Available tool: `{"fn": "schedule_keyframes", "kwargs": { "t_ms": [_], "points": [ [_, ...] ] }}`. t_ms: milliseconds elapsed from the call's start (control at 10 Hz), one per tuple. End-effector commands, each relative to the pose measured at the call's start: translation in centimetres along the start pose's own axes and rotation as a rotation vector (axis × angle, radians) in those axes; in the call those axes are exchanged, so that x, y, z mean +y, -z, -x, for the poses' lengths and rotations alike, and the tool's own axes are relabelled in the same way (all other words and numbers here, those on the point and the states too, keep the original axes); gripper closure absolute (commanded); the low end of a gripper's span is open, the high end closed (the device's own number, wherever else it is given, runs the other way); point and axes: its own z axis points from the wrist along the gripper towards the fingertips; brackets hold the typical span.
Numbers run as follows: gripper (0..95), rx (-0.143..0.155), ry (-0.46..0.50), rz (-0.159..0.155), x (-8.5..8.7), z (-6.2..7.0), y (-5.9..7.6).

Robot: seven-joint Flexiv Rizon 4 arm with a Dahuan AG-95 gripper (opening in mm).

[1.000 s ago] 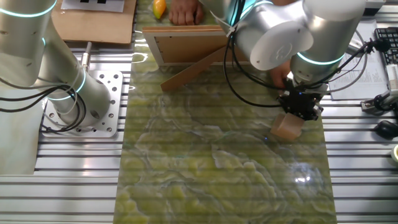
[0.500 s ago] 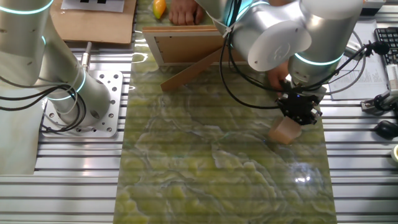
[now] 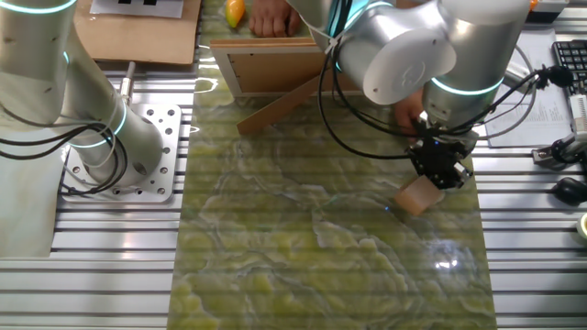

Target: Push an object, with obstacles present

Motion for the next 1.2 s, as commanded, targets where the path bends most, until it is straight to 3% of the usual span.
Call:
{"fn": "schedule_keyframes", "kwargs": {
  "t_ms": [100,1200],
  "points": [
    [95.0,0.002,-0.028,-0.003,-0.3,-0.5,-0.4],
    [95.0,0.04,-0.119,0.01,-1.1,-2.5,-0.3]
  ]
}}
